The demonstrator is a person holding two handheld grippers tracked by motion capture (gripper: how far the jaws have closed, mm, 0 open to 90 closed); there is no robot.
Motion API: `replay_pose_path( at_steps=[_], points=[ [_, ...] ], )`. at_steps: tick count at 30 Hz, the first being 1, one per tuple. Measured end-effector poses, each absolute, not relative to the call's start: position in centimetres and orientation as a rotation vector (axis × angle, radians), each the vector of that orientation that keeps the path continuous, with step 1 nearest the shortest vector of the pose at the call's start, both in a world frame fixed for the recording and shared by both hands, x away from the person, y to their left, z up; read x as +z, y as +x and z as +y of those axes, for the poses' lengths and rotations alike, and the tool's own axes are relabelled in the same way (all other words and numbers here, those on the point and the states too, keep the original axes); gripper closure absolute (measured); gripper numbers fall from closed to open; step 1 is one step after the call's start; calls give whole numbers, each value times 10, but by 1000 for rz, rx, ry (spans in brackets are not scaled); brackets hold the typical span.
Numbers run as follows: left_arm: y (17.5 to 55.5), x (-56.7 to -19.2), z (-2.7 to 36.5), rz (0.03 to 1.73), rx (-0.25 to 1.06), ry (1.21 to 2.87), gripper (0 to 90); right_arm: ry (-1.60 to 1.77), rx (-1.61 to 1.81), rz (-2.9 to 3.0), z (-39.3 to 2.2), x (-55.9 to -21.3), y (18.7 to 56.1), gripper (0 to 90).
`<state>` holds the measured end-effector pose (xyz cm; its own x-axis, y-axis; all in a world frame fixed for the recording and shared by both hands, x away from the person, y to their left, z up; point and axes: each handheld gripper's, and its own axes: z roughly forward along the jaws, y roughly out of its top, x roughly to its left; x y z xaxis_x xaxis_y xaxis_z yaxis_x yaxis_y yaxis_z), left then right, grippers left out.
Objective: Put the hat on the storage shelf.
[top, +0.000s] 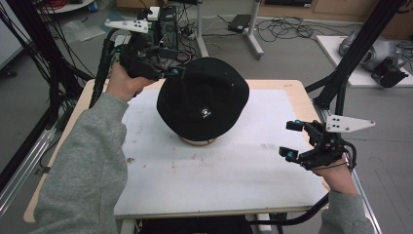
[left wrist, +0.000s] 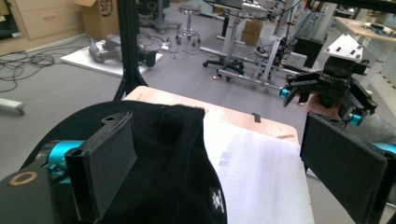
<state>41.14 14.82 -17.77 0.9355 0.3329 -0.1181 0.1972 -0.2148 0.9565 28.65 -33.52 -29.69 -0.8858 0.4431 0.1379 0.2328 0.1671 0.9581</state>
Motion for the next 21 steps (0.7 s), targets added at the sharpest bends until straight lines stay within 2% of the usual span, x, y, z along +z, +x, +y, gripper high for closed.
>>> replay_pose_path(
  at_steps=[21],
  points=[
    [344, -227, 202, 478, 226, 1756, 111, 687, 1837, 2198, -345, -294, 296, 33]
  ],
)
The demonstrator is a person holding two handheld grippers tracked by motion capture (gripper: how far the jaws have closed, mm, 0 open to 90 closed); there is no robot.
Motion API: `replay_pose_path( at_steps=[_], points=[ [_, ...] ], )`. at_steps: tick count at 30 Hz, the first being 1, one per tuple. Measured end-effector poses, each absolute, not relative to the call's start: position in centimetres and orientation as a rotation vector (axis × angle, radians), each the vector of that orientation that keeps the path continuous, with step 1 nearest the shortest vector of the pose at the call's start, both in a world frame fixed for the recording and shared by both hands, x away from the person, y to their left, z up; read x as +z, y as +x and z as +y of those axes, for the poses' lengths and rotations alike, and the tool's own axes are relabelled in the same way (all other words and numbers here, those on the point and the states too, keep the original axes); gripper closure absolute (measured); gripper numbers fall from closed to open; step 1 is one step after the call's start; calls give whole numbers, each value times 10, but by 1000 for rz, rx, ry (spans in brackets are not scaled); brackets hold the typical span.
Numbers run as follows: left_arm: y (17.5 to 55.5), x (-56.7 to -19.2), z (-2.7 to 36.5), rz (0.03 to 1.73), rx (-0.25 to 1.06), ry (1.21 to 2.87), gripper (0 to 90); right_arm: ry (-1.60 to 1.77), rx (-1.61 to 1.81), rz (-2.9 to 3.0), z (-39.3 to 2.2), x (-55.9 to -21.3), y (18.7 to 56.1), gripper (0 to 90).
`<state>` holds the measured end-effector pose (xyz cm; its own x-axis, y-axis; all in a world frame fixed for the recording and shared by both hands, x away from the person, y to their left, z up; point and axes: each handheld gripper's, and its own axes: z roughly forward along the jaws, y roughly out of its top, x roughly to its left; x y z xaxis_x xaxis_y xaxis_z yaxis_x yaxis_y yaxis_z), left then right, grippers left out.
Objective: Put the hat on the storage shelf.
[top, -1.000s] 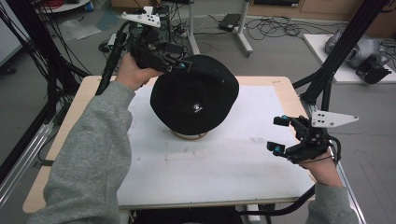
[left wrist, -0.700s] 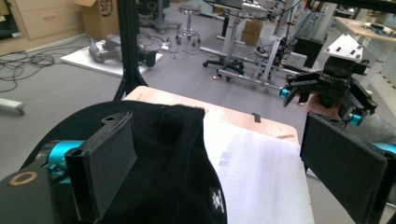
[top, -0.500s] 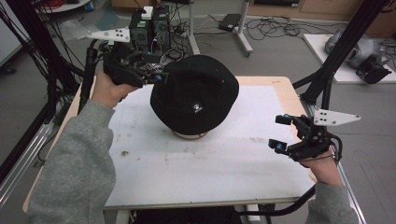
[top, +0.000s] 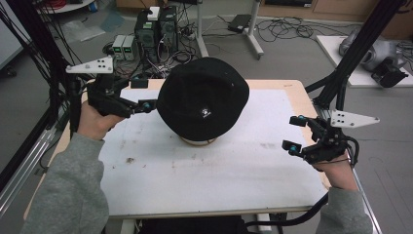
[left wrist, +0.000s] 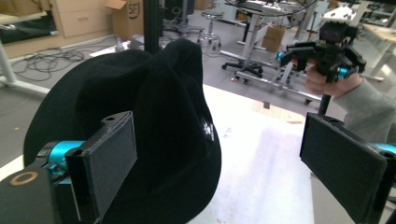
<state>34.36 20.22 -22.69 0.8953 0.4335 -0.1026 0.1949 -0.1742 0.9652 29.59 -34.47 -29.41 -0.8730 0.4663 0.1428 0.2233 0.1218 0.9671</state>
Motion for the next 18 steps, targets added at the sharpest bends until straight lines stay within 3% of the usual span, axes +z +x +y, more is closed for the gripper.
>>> replay_pose_path(
  at_steps=[18],
  points=[
    [298, -270, 238, 545, 272, 1653, 111, 726, 1885, 2112, -355, -291, 300, 33]
  ],
)
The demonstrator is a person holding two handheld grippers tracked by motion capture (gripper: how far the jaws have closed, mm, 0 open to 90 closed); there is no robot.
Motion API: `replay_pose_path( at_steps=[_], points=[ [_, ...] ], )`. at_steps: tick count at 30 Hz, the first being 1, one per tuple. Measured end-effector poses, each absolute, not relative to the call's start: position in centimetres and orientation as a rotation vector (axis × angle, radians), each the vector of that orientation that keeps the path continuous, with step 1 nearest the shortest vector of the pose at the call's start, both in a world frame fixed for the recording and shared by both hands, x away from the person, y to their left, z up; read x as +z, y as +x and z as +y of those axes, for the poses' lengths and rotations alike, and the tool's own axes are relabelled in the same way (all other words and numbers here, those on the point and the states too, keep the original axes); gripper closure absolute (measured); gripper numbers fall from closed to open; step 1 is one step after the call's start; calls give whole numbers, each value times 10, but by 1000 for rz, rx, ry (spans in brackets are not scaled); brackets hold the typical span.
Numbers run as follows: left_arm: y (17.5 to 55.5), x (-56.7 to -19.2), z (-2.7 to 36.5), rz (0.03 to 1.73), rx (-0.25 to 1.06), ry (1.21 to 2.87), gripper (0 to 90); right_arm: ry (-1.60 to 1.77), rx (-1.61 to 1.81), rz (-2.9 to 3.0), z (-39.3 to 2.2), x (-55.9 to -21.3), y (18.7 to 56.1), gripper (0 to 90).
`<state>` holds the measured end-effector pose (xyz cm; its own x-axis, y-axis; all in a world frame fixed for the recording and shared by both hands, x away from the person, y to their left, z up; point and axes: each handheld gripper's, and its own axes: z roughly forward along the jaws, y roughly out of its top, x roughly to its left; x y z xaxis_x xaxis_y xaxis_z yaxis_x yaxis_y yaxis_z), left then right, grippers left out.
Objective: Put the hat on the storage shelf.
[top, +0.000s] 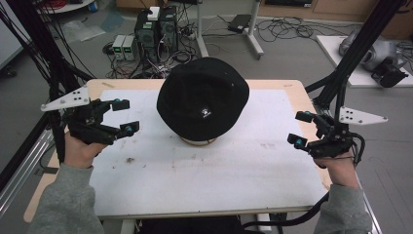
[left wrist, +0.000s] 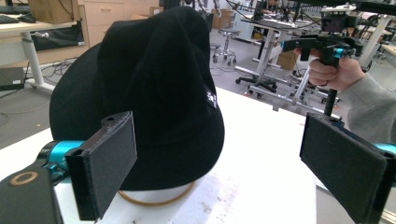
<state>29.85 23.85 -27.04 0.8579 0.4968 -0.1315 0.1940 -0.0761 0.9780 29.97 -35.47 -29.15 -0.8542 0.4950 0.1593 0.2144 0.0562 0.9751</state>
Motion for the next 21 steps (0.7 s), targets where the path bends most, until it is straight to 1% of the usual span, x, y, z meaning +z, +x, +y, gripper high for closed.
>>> replay_pose_path(
  at_steps=[7, 12, 15, 21],
  points=[
    [281, -280, 248, 573, 309, 1628, 112, 715, 1872, 2101, -353, -289, 299, 33],
    [272, -284, 255, 590, 340, 1567, 113, 722, 1881, 2073, -356, -286, 297, 33],
    [270, -285, 256, 623, 388, 1602, 113, 746, 1873, 2049, -360, -286, 298, 33],
    [266, -298, 262, 679, 412, 1620, 113, 778, 1859, 2016, -365, -287, 301, 33]
  ],
)
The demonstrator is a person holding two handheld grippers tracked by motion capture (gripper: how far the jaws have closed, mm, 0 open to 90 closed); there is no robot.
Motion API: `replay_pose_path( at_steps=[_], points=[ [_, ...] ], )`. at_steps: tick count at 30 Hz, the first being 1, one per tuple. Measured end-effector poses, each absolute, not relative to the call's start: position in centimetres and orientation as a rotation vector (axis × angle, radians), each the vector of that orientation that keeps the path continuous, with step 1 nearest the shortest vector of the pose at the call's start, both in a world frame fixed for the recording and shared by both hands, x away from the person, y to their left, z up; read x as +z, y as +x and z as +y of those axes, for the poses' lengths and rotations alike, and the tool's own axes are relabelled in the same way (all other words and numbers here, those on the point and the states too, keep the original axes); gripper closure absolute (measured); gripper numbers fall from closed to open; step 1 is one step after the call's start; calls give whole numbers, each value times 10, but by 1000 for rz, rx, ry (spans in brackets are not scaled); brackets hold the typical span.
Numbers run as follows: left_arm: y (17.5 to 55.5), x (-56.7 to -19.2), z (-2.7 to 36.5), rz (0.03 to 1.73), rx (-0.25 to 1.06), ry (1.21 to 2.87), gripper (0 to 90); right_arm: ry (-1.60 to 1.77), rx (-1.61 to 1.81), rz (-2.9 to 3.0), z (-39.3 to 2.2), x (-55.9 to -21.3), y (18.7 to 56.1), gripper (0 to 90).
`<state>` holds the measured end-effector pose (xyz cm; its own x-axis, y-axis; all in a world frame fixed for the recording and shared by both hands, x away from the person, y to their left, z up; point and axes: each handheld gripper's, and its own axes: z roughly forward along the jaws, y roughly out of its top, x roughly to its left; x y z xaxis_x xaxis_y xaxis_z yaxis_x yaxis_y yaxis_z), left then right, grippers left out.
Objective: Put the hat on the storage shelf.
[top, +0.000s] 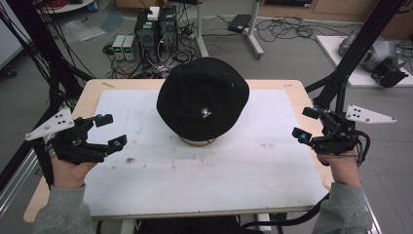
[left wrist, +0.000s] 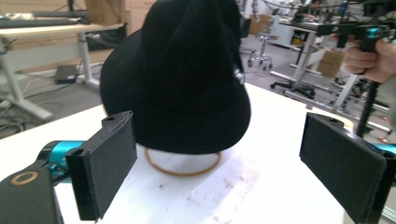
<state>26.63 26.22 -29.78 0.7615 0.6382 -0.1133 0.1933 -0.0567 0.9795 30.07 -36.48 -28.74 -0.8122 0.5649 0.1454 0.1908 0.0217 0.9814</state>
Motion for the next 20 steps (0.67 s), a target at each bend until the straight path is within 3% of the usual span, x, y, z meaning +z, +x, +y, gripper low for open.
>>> replay_pose_path(
  at_steps=[20],
  points=[
    [258, -302, 273, 777, 526, 1597, 109, 818, 1802, 1982, -355, -292, 301, 33]
  ],
)
